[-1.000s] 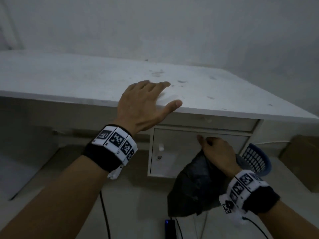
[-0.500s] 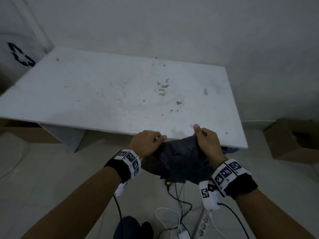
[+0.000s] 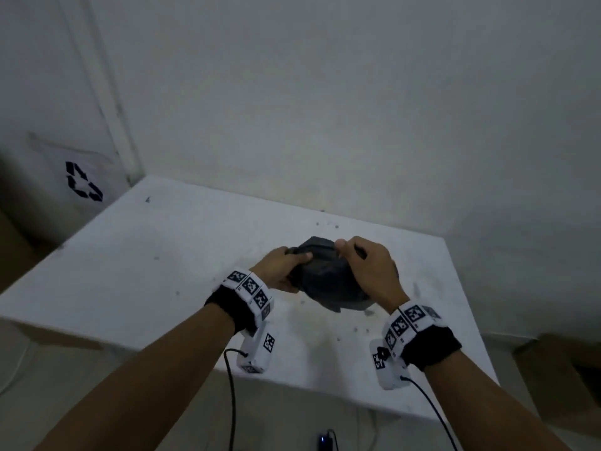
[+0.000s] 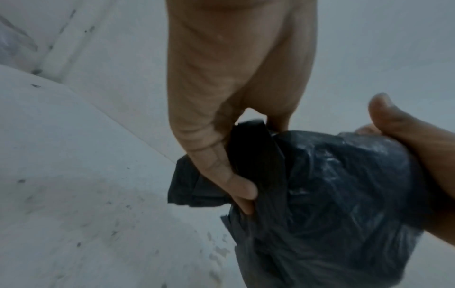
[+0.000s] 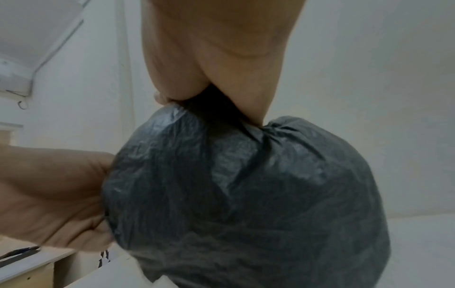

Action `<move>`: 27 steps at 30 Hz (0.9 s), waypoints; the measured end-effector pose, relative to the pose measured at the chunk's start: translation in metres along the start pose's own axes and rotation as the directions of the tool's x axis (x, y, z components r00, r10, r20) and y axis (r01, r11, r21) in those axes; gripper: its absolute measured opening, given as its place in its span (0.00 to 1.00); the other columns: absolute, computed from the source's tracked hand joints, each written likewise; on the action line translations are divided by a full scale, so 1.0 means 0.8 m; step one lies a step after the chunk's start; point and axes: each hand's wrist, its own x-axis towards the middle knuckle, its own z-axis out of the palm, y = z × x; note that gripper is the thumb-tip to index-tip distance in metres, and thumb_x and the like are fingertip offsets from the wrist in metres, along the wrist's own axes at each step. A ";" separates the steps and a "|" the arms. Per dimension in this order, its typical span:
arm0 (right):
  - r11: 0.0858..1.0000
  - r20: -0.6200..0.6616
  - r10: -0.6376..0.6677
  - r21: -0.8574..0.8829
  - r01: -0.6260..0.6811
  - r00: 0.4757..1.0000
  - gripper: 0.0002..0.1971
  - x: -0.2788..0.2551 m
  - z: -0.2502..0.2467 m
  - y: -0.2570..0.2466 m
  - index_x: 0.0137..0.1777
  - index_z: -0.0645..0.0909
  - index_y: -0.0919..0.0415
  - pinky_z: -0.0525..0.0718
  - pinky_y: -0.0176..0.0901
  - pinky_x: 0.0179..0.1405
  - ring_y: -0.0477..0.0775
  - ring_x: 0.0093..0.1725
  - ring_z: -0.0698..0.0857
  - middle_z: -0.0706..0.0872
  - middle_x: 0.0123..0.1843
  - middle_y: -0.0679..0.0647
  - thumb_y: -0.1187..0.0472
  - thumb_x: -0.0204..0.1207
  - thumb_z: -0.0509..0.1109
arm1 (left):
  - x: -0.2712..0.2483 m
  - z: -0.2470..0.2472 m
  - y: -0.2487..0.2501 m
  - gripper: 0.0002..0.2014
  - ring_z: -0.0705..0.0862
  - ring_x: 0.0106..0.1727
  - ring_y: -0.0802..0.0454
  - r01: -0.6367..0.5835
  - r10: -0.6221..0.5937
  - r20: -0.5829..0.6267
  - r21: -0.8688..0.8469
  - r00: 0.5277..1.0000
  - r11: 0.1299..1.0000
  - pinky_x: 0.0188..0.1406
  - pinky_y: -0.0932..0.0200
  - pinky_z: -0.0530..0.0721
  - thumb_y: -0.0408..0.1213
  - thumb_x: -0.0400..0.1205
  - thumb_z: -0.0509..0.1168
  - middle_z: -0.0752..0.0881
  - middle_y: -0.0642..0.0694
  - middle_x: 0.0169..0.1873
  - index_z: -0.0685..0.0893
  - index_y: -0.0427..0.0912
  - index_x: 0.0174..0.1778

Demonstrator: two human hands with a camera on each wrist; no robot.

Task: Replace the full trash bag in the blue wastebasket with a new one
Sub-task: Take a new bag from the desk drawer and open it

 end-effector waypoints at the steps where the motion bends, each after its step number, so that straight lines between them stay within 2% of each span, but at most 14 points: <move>1: 1.000 0.014 -0.002 0.005 0.002 1.000 0.21 0.010 0.004 -0.003 0.35 0.81 0.65 0.71 0.24 0.30 0.43 0.29 0.78 0.84 0.30 0.56 0.47 0.81 0.66 | 0.014 -0.013 0.011 0.18 0.86 0.49 0.39 -0.019 0.017 -0.035 -0.065 0.999 0.998 0.40 0.48 0.89 0.40 0.83 0.67 0.85 0.35 0.55 0.78 0.34 0.65; 4: 0.995 0.040 0.051 0.081 -0.054 0.998 0.19 0.032 0.018 0.009 0.34 0.83 0.58 0.76 0.33 0.36 0.40 0.31 0.81 0.87 0.32 0.51 0.46 0.80 0.66 | 0.053 -0.043 0.033 0.07 0.84 0.50 0.38 -0.058 0.035 -0.132 -0.179 0.991 0.982 0.47 0.44 0.85 0.25 0.81 0.64 0.84 0.36 0.49 0.81 0.37 0.53; 7: 0.976 -0.091 0.158 0.167 -0.141 0.983 0.10 0.054 0.022 0.038 0.46 0.82 0.54 0.78 0.37 0.47 0.44 0.47 0.84 0.87 0.46 0.47 0.48 0.79 0.68 | 0.083 -0.050 0.050 0.14 0.79 0.42 0.45 -0.051 0.021 -0.155 -0.190 0.988 0.980 0.40 0.53 0.77 0.17 0.79 0.58 0.80 0.40 0.40 0.75 0.42 0.37; 8: 0.959 -0.095 0.241 0.177 -0.221 0.966 0.11 0.064 0.021 0.049 0.53 0.80 0.52 0.77 0.38 0.51 0.46 0.54 0.82 0.85 0.53 0.47 0.46 0.79 0.68 | 0.095 -0.051 0.052 0.15 0.79 0.43 0.44 -0.051 0.022 -0.134 -0.218 0.991 0.975 0.40 0.54 0.76 0.16 0.79 0.57 0.81 0.40 0.41 0.76 0.41 0.37; 10: 0.883 0.051 0.415 0.219 -0.415 0.908 0.26 0.082 0.019 0.070 0.70 0.72 0.49 0.74 0.42 0.58 0.50 0.64 0.77 0.77 0.65 0.49 0.39 0.77 0.66 | 0.114 -0.047 0.057 0.14 0.82 0.52 0.40 -0.063 0.052 -0.042 -0.313 0.998 0.948 0.44 0.52 0.82 0.15 0.80 0.56 0.84 0.36 0.53 0.81 0.35 0.49; 12: 0.821 0.220 0.406 0.339 -0.460 0.887 0.36 0.100 0.022 0.090 0.79 0.64 0.47 0.74 0.46 0.68 0.49 0.71 0.74 0.73 0.72 0.46 0.35 0.74 0.67 | 0.135 -0.041 0.062 0.19 0.83 0.59 0.37 -0.088 0.122 0.050 -0.442 0.991 0.893 0.50 0.46 0.86 0.16 0.81 0.54 0.82 0.34 0.64 0.79 0.32 0.65; 14: 0.843 0.280 0.317 0.354 -0.404 0.906 0.36 0.115 0.026 0.107 0.78 0.67 0.45 0.74 0.47 0.71 0.46 0.70 0.76 0.76 0.72 0.41 0.34 0.73 0.69 | 0.149 -0.032 0.066 0.21 0.84 0.60 0.38 -0.094 0.193 0.099 -0.607 0.976 0.789 0.54 0.46 0.86 0.18 0.82 0.52 0.84 0.36 0.63 0.78 0.36 0.68; 15: 0.871 0.255 0.294 0.325 -0.368 0.921 0.30 0.126 0.026 0.113 0.73 0.73 0.47 0.77 0.45 0.67 0.45 0.65 0.78 0.80 0.66 0.41 0.36 0.74 0.69 | 0.157 -0.027 0.069 0.21 0.85 0.59 0.40 -0.094 0.216 0.106 -0.658 0.971 0.747 0.53 0.47 0.87 0.19 0.83 0.51 0.86 0.38 0.61 0.78 0.37 0.68; 17: 0.937 0.122 0.242 0.230 -0.264 0.963 0.11 0.143 0.026 0.122 0.45 0.78 0.51 0.77 0.42 0.47 0.47 0.45 0.81 0.82 0.42 0.45 0.45 0.78 0.69 | 0.169 -0.014 0.073 0.19 0.87 0.55 0.43 -0.082 0.207 0.105 -0.678 0.973 0.730 0.48 0.50 0.87 0.20 0.83 0.51 0.87 0.39 0.58 0.80 0.38 0.65; 18: 0.966 0.049 0.180 0.177 -0.186 0.982 0.14 0.149 0.025 0.125 0.36 0.71 0.52 0.73 0.43 0.39 0.47 0.36 0.77 0.76 0.33 0.45 0.49 0.80 0.68 | 0.176 -0.007 0.071 0.17 0.87 0.54 0.43 -0.071 0.173 0.096 -0.646 0.980 0.760 0.47 0.50 0.87 0.23 0.84 0.53 0.86 0.39 0.58 0.80 0.41 0.63; 20: 0.996 -0.054 0.061 0.064 -0.058 0.997 0.15 0.158 0.026 0.135 0.35 0.68 0.53 0.68 0.43 0.33 0.47 0.30 0.72 0.72 0.28 0.46 0.54 0.82 0.66 | 0.187 0.003 0.069 0.14 0.83 0.55 0.42 -0.015 0.042 0.049 -0.452 0.998 0.892 0.50 0.49 0.84 0.31 0.83 0.60 0.81 0.39 0.64 0.78 0.47 0.64; 22: 0.980 -0.119 -0.094 -0.184 0.072 0.988 0.08 0.162 0.027 0.143 0.43 0.75 0.56 0.69 0.42 0.32 0.49 0.32 0.75 0.78 0.33 0.48 0.56 0.84 0.63 | 0.195 0.012 0.061 0.19 0.80 0.56 0.40 0.115 -0.113 0.023 -0.290 0.993 0.950 0.54 0.47 0.81 0.44 0.79 0.66 0.76 0.39 0.70 0.76 0.50 0.66; 25: 0.866 -0.041 -0.234 -0.464 0.189 0.971 0.05 0.160 0.040 0.169 0.48 0.79 0.56 0.74 0.45 0.33 0.59 0.33 0.80 0.82 0.38 0.55 0.56 0.80 0.64 | 0.209 0.017 0.038 0.29 0.80 0.58 0.31 0.203 -0.236 -0.037 -0.398 0.971 0.895 0.56 0.40 0.82 0.60 0.80 0.59 0.72 0.40 0.74 0.73 0.49 0.75; 27: 0.789 0.139 -0.186 -0.569 0.233 0.973 0.05 0.142 0.062 0.185 0.46 0.76 0.51 0.78 0.48 0.32 0.61 0.33 0.82 0.82 0.38 0.55 0.54 0.71 0.66 | 0.210 0.015 0.028 0.34 0.77 0.64 0.26 0.255 -0.322 -0.059 -0.481 0.945 0.838 0.59 0.33 0.78 0.66 0.81 0.53 0.71 0.39 0.75 0.70 0.47 0.77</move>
